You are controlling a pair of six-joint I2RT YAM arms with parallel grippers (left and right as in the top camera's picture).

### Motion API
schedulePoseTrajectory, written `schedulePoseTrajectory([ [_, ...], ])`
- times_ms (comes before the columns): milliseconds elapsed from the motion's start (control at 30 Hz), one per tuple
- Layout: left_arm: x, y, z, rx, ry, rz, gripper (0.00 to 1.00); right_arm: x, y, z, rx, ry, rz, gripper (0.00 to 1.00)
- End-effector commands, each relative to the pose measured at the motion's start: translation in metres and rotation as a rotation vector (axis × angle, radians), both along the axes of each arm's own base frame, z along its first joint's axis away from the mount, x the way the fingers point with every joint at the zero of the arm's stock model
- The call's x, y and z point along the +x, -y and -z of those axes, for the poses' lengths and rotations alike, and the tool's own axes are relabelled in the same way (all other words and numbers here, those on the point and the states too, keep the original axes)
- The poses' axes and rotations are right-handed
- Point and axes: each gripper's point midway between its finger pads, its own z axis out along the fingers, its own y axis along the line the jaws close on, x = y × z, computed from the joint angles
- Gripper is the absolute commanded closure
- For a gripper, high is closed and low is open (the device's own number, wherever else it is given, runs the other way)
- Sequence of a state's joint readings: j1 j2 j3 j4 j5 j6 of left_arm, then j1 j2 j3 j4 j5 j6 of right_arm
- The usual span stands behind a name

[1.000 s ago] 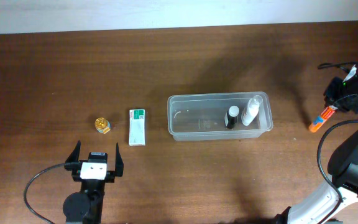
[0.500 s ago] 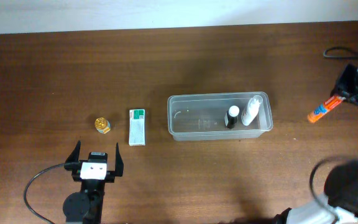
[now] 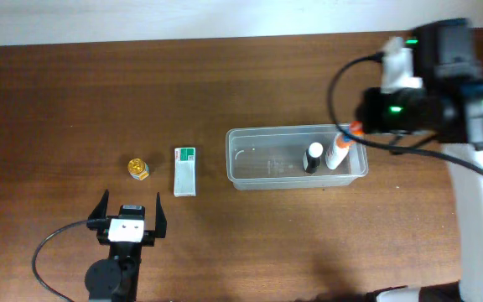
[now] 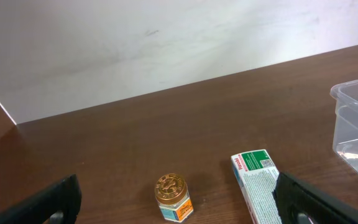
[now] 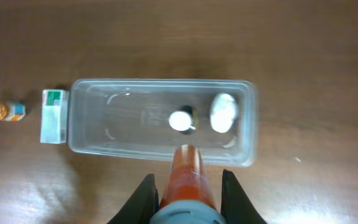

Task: Pack container
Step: 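Grasp the orange tube with the right gripper and carry it to the container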

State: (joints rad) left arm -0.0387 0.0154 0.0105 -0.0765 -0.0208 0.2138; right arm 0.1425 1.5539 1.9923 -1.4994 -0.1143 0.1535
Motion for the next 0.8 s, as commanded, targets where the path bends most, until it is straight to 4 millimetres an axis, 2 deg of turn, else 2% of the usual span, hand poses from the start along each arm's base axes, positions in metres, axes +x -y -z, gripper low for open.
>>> schedulePoseTrajectory([
  [0, 0.0, 0.001, 0.001, 0.008, -0.001, 0.011, 0.01, 0.007, -0.023, 0.02, -0.058, -0.037, -0.008, 0.84],
  [200, 0.0, 0.001, 0.001, 0.007, -0.001, 0.011, 0.01, 0.023, -0.064, 0.06, -0.094, -0.076, -0.09, 0.83],
  [367, 0.0, 0.001, 0.001, 0.008, -0.001, 0.011, 0.01, 0.038, -0.086, 0.096, -0.107, -0.094, -0.129, 0.84],
  [767, 0.0, 0.001, 0.001, 0.008, -0.001, 0.01, 0.01, 0.054, -0.096, 0.155, -0.115, -0.105, -0.136, 0.83],
])
